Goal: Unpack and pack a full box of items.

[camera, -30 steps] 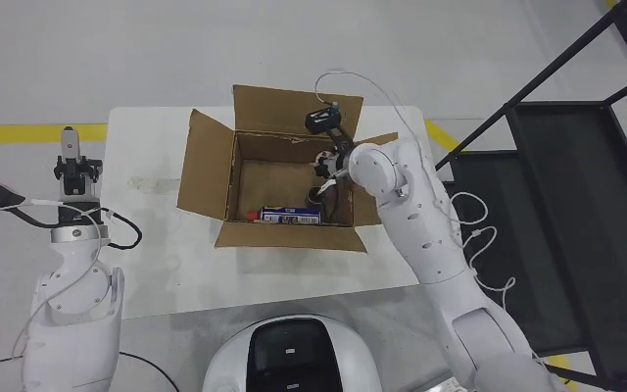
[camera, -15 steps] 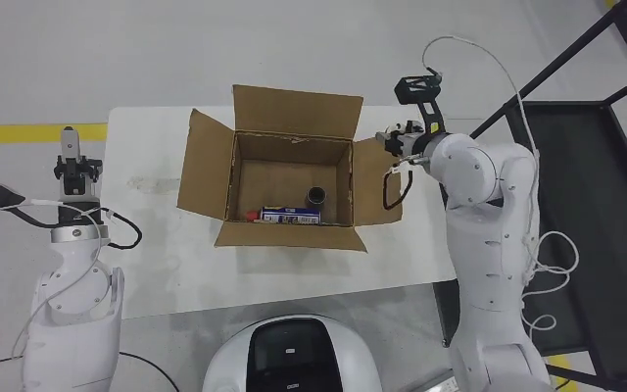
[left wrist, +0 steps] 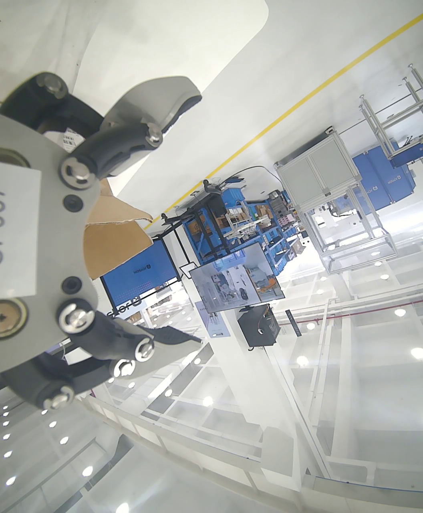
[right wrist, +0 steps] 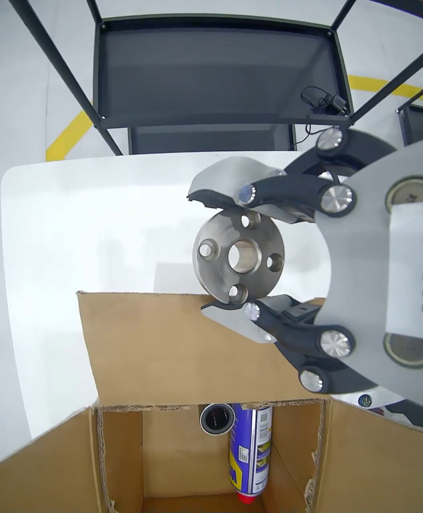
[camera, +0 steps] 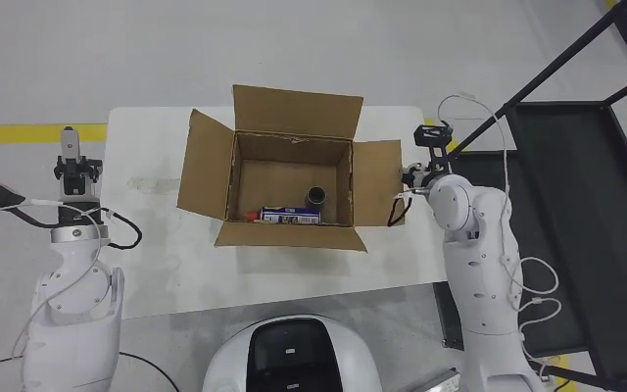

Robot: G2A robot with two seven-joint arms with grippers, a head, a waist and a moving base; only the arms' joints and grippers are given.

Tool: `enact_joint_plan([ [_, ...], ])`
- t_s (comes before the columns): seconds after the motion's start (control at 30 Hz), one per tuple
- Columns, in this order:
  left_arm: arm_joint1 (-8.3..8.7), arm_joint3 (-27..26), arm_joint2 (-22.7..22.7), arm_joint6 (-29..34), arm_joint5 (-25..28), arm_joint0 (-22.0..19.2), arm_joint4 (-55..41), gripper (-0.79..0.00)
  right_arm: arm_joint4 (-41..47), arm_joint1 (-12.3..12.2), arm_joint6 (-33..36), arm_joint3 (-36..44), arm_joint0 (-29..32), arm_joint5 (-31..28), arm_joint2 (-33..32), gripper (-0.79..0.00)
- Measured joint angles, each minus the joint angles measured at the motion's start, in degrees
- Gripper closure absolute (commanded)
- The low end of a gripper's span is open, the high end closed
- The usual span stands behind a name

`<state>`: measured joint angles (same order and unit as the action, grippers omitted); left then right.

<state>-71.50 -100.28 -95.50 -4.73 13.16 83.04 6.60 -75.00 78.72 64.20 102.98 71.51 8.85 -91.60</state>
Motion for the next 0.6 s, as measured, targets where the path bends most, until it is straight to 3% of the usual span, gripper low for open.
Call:
enact_joint_plan([
  [0.3,0.0,0.0,0.0,0.0,0.0,0.0,0.0,-0.785,3.08,0.33,-7.68,-6.52,0.2,2.48,1.95,0.0],
  [0.6,0.0,0.0,0.0,0.0,0.0,0.0,0.0,-0.785,4.21,0.37,-10.46,-9.05,-0.41,4.73,2.19,0.0],
])
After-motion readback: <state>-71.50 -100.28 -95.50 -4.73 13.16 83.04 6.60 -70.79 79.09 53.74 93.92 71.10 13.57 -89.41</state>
